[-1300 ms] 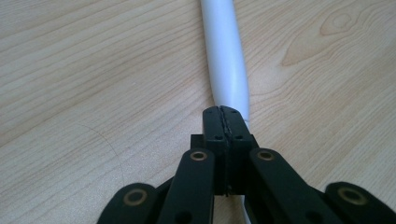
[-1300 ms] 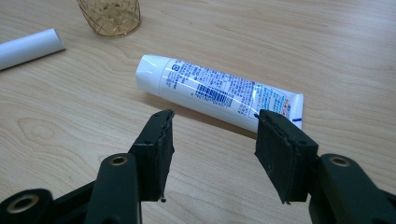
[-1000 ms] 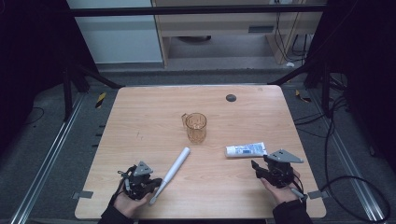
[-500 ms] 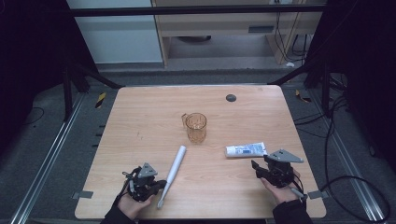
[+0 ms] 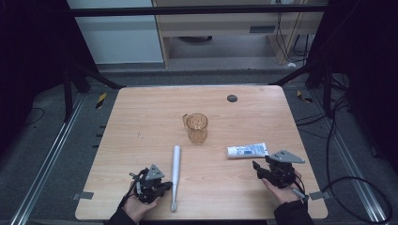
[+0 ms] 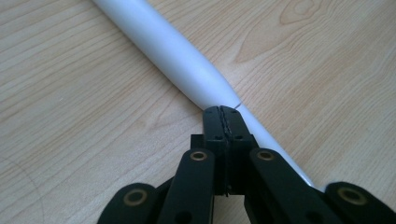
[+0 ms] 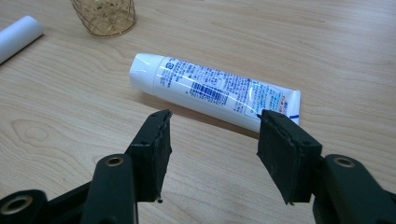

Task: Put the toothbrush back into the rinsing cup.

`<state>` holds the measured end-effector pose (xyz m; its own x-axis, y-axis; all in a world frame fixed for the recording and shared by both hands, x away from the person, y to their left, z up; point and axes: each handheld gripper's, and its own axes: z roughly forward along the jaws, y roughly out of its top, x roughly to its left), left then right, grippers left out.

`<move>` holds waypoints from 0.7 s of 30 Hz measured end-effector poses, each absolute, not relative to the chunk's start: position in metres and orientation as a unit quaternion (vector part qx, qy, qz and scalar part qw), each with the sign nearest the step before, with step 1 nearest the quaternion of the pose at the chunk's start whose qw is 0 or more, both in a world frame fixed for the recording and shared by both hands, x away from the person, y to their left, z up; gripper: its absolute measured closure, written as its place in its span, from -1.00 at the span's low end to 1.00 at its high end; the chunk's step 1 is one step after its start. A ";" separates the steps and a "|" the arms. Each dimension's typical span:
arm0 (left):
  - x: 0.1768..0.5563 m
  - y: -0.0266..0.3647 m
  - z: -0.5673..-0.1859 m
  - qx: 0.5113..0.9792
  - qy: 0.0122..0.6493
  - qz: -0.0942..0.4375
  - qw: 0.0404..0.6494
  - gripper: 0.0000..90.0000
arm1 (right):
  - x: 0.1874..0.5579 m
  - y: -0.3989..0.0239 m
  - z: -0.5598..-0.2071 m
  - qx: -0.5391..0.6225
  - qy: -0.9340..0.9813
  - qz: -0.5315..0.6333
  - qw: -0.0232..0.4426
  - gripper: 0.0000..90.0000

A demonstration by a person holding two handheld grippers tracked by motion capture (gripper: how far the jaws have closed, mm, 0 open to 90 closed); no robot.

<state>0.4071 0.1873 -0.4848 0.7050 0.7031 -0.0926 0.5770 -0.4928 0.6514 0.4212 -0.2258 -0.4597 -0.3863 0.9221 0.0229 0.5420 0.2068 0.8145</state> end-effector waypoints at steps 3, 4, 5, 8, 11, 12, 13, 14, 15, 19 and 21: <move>0.407 0.185 -0.485 0.860 0.371 0.092 0.339 0.99 | 0.421 -0.226 -0.460 0.497 0.737 0.388 0.245 -0.02; 0.407 0.184 -0.485 0.860 0.369 0.091 0.340 0.99 | 0.421 -0.226 -0.460 0.497 0.737 0.388 0.246 -0.02; 0.407 0.182 -0.485 0.860 0.369 0.090 0.341 0.99 | 0.421 -0.226 -0.460 0.497 0.736 0.388 0.246 -0.02; 0.408 0.179 -0.486 0.861 0.366 0.090 0.341 0.99 | 0.422 -0.226 -0.460 0.497 0.736 0.387 0.246 -0.02; 0.408 0.176 -0.486 0.861 0.365 0.089 0.342 0.99 | 0.422 -0.226 -0.460 0.497 0.737 0.387 0.246 -0.02; 0.408 0.172 -0.487 0.864 0.360 0.091 0.341 0.99 | 0.422 -0.226 -0.460 0.497 0.737 0.387 0.246 -0.02; 0.408 0.172 -0.487 0.864 0.360 0.091 0.341 0.99 | 0.422 -0.226 -0.460 0.497 0.737 0.387 0.246 -0.02; 0.407 0.170 -0.487 0.865 0.359 0.090 0.340 0.99 | 0.422 -0.226 -0.460 0.497 0.737 0.387 0.246 -0.02; 0.407 0.170 -0.487 0.865 0.359 0.090 0.340 0.99 | 0.422 -0.226 -0.460 0.497 0.737 0.387 0.246 -0.02; 0.408 0.166 -0.487 0.866 0.353 0.091 0.342 0.99 | 0.422 -0.226 -0.461 0.496 0.737 0.386 0.247 -0.02; 0.409 0.164 -0.487 0.866 0.353 0.090 0.343 0.99 | 0.422 -0.226 -0.461 0.497 0.737 0.386 0.247 -0.02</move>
